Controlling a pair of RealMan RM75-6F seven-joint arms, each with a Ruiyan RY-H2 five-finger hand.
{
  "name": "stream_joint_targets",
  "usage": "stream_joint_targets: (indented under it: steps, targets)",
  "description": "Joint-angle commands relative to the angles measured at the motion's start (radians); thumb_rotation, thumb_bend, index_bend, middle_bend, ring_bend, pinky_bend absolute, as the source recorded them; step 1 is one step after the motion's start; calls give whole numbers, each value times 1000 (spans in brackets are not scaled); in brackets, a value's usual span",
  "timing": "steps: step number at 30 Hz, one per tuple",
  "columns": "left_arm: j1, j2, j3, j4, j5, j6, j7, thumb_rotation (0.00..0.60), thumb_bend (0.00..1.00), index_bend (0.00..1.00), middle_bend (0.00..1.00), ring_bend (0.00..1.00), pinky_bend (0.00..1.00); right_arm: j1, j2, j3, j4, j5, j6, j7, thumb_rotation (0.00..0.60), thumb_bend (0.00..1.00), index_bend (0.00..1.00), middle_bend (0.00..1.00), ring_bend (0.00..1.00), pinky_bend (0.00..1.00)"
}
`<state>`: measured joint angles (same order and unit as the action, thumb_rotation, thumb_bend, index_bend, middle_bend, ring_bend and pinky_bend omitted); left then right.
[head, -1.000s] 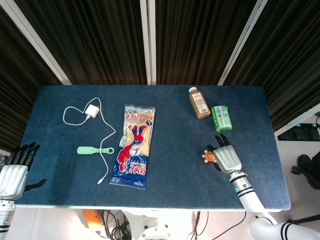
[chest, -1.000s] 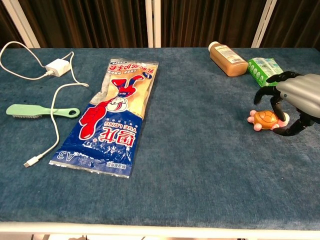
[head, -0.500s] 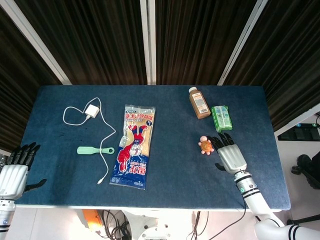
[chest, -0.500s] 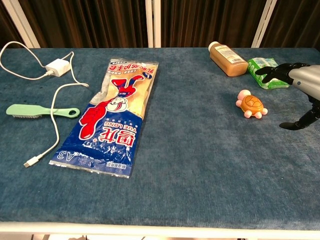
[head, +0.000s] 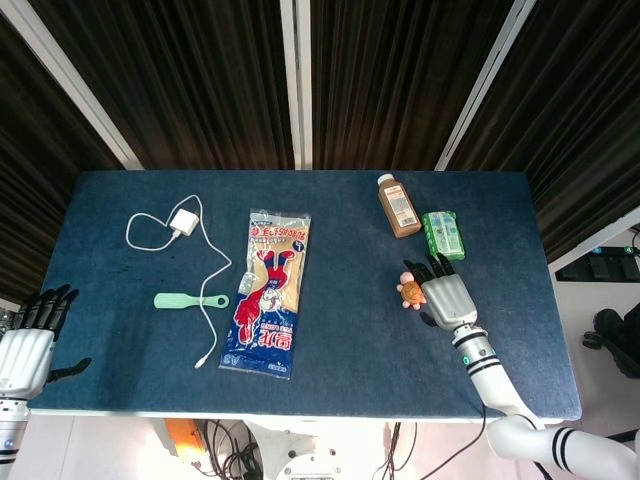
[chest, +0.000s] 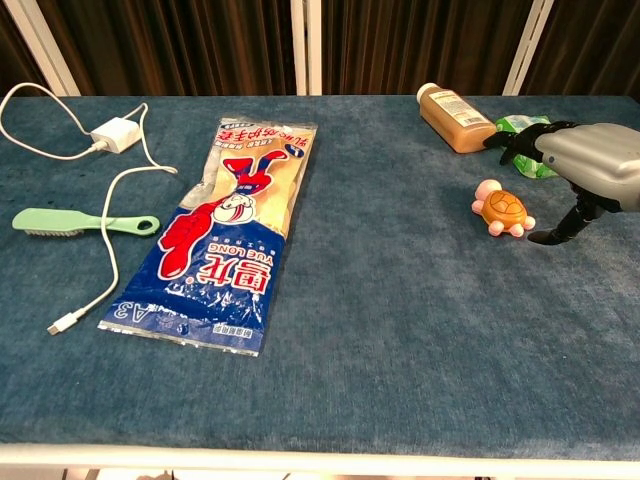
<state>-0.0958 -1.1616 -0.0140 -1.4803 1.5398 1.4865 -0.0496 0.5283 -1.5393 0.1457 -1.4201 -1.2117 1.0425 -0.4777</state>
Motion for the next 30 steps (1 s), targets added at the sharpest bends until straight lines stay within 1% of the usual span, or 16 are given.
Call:
stream_joint_targets:
  steps: [1, 3, 7, 10, 14, 19, 21, 25, 27, 30]
  targets:
    - [0, -1, 0, 3, -1, -2, -3, 600, 68, 42, 0, 0, 0, 18, -18, 13, 17, 23, -15, -17, 600, 157, 118, 224, 0, 0]
    - [0, -2, 0, 5, -2, -3, -5, 600, 69, 42, 0, 0, 0, 27, -26, 15, 24, 36, -24, -29, 600, 168, 153, 248, 0, 0]
    - [0, -3, 0, 9, -4, -3, -16, 600, 69, 42, 0, 0, 0, 45, -45, 18, 37, 68, -40, -60, 600, 208, 182, 266, 0, 0]
    - [1, -2, 0, 12, -4, -3, -21, 600, 69, 42, 0, 0, 0, 54, -56, 18, 44, 77, -42, -68, 600, 221, 226, 285, 0, 0]
    - [2, -2, 0, 17, -5, -3, -26, 600, 68, 42, 0, 0, 0, 59, -64, 10, 53, 79, -41, -73, 600, 241, 340, 349, 11, 0]
    - [2, -4, 1, 21, -3, -3, -31, 600, 69, 42, 0, 0, 0, 56, -79, 1, 80, 55, -15, -49, 600, 268, 528, 497, 138, 0]
    - [2, -4, 1, 22, -3, -2, -32, 600, 69, 42, 0, 0, 0, 54, -85, -2, 91, 46, -5, -42, 600, 306, 619, 566, 188, 0]
    - [3, -4, 1, 21, -2, -1, -31, 600, 68, 42, 0, 0, 0, 51, -96, -8, 111, 33, 8, -31, 600, 355, 748, 666, 257, 0]
    - [3, -4, 1, 21, -2, -1, -31, 600, 69, 42, 0, 0, 0, 50, -100, -10, 119, 27, 11, -24, 600, 395, 822, 720, 292, 0]
    - [3, -3, 1, 19, -1, 0, -29, 600, 69, 42, 0, 0, 0, 49, -105, -12, 130, 15, 20, -9, 600, 437, 889, 770, 323, 0]
